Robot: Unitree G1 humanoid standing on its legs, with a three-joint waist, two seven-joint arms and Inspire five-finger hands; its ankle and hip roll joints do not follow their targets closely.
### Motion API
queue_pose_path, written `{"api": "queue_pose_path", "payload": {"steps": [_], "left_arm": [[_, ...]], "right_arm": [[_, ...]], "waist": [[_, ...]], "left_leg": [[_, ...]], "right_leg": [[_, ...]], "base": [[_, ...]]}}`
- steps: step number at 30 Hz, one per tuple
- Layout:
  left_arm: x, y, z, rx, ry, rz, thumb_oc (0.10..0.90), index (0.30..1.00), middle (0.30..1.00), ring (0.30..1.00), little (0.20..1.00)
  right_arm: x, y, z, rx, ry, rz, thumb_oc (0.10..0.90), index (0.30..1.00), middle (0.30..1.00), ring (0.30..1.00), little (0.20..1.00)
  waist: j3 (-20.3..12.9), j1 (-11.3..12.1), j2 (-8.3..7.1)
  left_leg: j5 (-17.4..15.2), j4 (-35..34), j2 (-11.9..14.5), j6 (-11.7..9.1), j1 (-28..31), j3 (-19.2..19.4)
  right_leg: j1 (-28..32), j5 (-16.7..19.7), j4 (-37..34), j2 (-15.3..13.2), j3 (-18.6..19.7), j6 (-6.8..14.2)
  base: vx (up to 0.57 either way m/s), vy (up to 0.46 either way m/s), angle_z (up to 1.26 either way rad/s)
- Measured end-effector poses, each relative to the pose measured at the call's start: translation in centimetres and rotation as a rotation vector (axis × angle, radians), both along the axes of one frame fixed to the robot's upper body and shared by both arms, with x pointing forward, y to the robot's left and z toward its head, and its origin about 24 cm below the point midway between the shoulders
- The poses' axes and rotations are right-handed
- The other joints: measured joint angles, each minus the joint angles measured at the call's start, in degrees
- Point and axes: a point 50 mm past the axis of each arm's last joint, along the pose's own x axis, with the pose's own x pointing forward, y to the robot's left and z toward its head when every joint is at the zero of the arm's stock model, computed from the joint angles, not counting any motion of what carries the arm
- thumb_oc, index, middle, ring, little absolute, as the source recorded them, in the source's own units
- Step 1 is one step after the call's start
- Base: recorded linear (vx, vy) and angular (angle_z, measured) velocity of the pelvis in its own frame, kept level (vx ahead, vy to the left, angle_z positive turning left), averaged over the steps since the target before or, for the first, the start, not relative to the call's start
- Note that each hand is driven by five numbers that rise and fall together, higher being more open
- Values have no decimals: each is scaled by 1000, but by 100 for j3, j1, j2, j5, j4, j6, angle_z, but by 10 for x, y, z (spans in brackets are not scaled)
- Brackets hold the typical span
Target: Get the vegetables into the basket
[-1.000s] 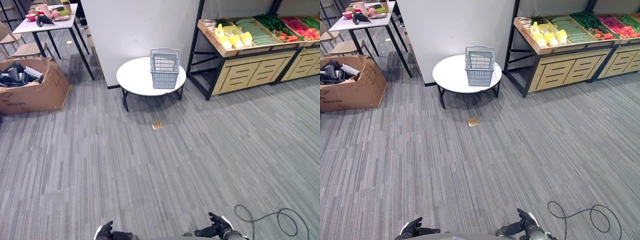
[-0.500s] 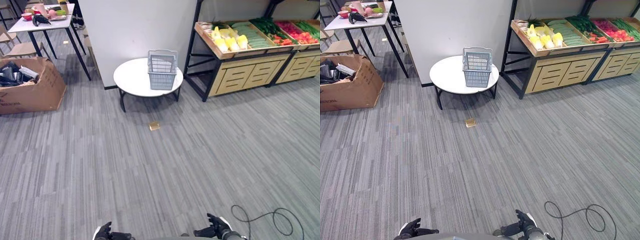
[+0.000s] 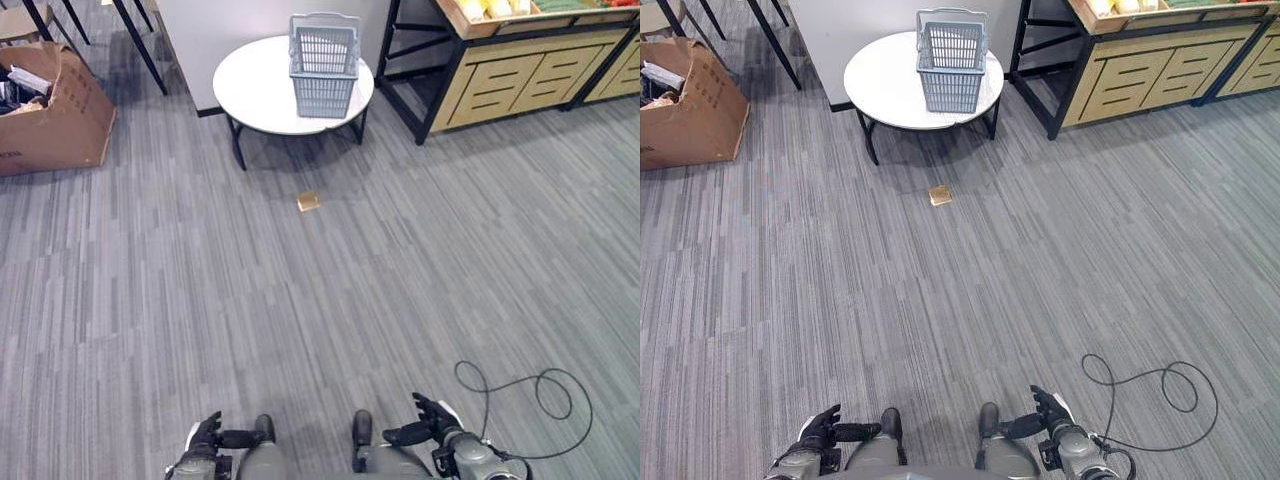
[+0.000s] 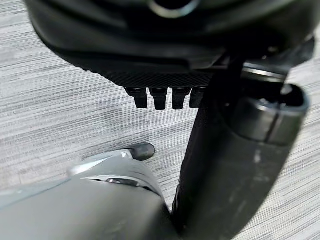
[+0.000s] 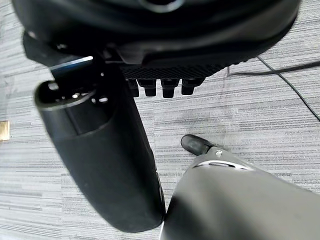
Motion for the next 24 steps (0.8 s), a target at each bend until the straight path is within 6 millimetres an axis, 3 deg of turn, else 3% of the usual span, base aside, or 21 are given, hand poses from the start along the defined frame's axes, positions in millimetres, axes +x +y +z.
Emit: {"api": "queue_pose_path", "payload": {"steps": [1, 2, 3, 4, 6, 8, 9, 12, 14, 15, 17, 20, 21, 24], "left_arm": [[7, -2, 2, -14, -35, 12, 900, 1000, 1000, 1000, 1000], [13, -5, 3, -23, -49, 4, 900, 1000, 1000, 1000, 1000], [17, -7, 4, -24, -55, -11, 900, 1000, 1000, 1000, 1000], [20, -11, 4, -23, -49, -36, 900, 1000, 1000, 1000, 1000], [18, -10, 3, -14, -34, -35, 900, 1000, 1000, 1000, 1000], [23, -7, 6, -15, -58, -16, 900, 1000, 1000, 1000, 1000], [23, -8, 6, -17, -58, -18, 900, 1000, 1000, 1000, 1000], [21, -8, 5, -21, -52, -17, 900, 1000, 1000, 1000, 1000], [13, -11, 1, -27, -20, -14, 900, 1000, 1000, 1000, 1000], [13, -11, 1, -23, -12, -24, 900, 1000, 1000, 1000, 1000], [13, -1, 3, 9, -1, -36, 900, 1000, 1000, 1000, 1000], [9, -4, 1, 12, 24, -63, 900, 1000, 1000, 1000, 1000], [8, 0, 2, 25, 32, -75, 900, 1000, 1000, 1000, 1000], [6, 5, 2, 43, 46, -87, 900, 1000, 1000, 1000, 1000]], "right_arm": [[1, -1, 0, -6, -2, 5, 900, 1000, 1000, 1000, 1000], [3, -3, 1, -16, 2, 8, 900, 1000, 1000, 1000, 1000], [4, -5, 1, -26, 5, 10, 900, 1000, 1000, 1000, 1000], [2, -10, 1, -45, 20, 2, 900, 1000, 1000, 1000, 1000], [0, -14, 1, -65, 35, -11, 900, 1000, 1000, 1000, 1000], [-1, -19, 2, -85, 42, -15, 900, 1000, 1000, 1000, 1000], [-4, -22, 1, -98, 55, -15, 900, 1000, 1000, 1000, 1000], [-8, -29, 2, -124, 65, -24, 900, 1000, 1000, 1000, 1000], [-17, -36, 1, -145, 84, -13, 900, 1000, 1000, 1000, 1000], [-23, -31, -2, -141, 96, 6, 900, 1000, 1000, 1000, 1000], [-37, -15, -9, -107, 131, 58, 900, 1000, 1000, 1000, 1000], [-44, -14, -11, -99, 150, 43, 900, 1000, 1000, 1000, 1000], [-43, -13, -11, -97, 157, 45, 900, 1000, 1000, 1000, 1000], [-28, -17, -7, -116, 127, 48, 900, 1000, 1000, 1000, 1000]], "waist": [[96, 35, -89], [112, 52, -90], [112, 33, -90], [116, -22, -89], [130, -17, 13], [255, 46, 56], [251, 49, 62], [246, 100, 60], [142, 69, 139], [85, 21, -1], [-49, -46, -264], [-149, -33, -335], [-230, 7, -438], [-240, 85, -455]], "left_leg": [[122, 525, -40, -81, -331, -366], [43, 692, -159, -106, -500, -635], [-58, 476, -185, -55, -537, -637], [6, -757, -159, 37, -508, -428], [288, -1955, 128, 33, -441, -215], [378, -1956, 259, 46, -508, -216], [368, -1954, 248, 48, -489, -214], [451, -1953, 225, 181, -345, -73], [445, -1951, 170, 361, -69, 73], [712, -1919, 7, 560, 27, 205], [530, -1895, -329, 860, 119, 401], [176, -1786, -632, 1154, 236, 526], [51, -1736, -788, 1256, 208, 572], [-68, -1739, -962, 1429, 228, 648]], "right_leg": [[57, 1, 2, -2, 31, -132], [101, 29, -45, -18, 24, -173], [120, 35, -114, -30, 36, -187], [185, 87, -344, 33, -2, -232], [235, 83, -452, 269, 17, -249], [424, 72, -439, 345, 153, -179], [515, -9, -439, 352, 229, -50], [736, -132, -436, 314, 587, 38], [970, -300, -432, 182, 895, 257], [1021, -396, -381, -12, 918, 328], [758, -393, 190, -347, 687, 361], [307, -444, 1250, -689, 635, 558], [115, -370, 1576, -843, 633, 651], [-575, -114, 2744, -1077, 602, 899]], "base": [[157, -20, 3], [144, -11, 4], [336, 110, 13], [228, 103, 10], [309, 168, -9], [305, 198, -32], [231, 175, -34], [295, 281, -69], [241, 309, -98], [270, 407, -50], [179, 288, -16], [141, 264, -4], [112, 302, -2], [128, 282, -6]]}}
